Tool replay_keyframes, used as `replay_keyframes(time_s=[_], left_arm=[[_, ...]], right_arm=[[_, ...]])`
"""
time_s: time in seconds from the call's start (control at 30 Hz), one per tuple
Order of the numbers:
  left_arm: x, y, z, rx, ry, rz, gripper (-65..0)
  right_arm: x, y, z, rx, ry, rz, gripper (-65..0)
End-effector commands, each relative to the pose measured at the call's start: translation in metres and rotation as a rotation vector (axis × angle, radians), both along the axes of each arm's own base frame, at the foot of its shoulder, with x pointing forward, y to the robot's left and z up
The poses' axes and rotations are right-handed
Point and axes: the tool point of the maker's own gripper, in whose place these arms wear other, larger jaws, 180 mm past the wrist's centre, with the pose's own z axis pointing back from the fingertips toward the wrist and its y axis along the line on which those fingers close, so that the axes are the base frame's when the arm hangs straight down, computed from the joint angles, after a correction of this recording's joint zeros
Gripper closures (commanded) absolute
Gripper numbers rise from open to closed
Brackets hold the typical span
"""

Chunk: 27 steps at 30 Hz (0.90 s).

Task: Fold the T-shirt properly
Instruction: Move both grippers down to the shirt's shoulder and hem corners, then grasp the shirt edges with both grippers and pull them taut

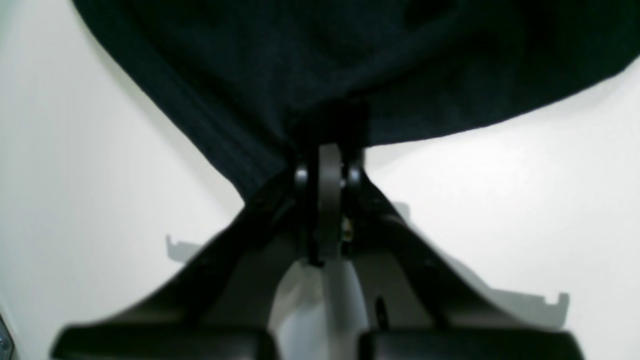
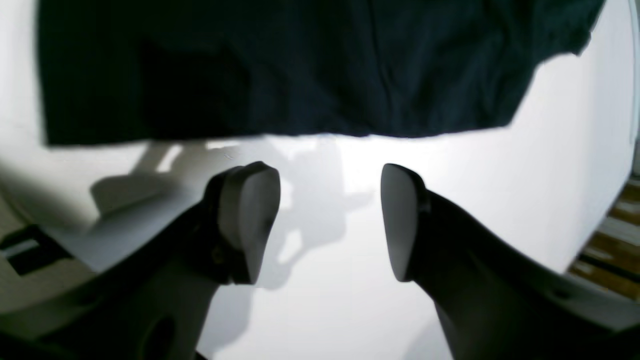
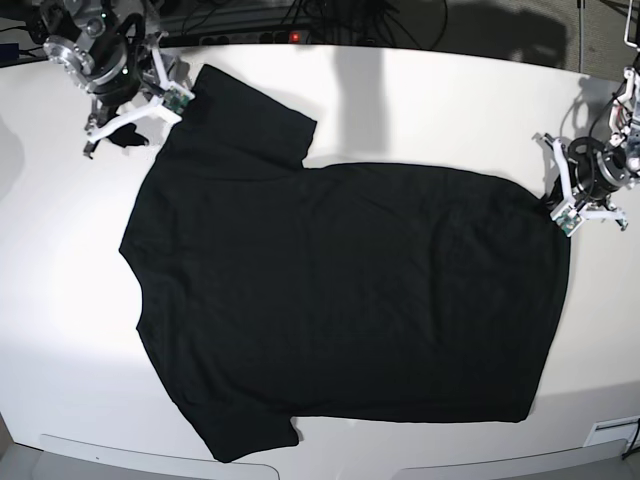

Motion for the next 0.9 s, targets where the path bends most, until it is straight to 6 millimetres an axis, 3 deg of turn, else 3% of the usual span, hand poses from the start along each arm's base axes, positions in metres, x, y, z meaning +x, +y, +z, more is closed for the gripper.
replay_keyframes(time_s=[0.0,0.27,0.57,0.87], left_arm=[[-0.004,0.007,-0.001,0.029,0.025,-0.007,0.0],[-0.004,0.007,-0.001,0.030,0.026,-0.007,0.0],[-0.004,0.007,-0.001,0.031,0.026,-0.007,0.0],[-0.004,0.007,-0.001,0.030,0.026,-0.006,0.0]], right_arm=[[0.004,0.001,0.005,0.018,-0.017,0.002,-35.7],[0.004,0.003,-0.018,0.029,0.010,0.042,-35.7],[0.008,0.024,-0.048,-0.027,0.071,0.128,-35.6],[0.011,0.056,-0.052,0.023,0.064,0.139,-33.7]])
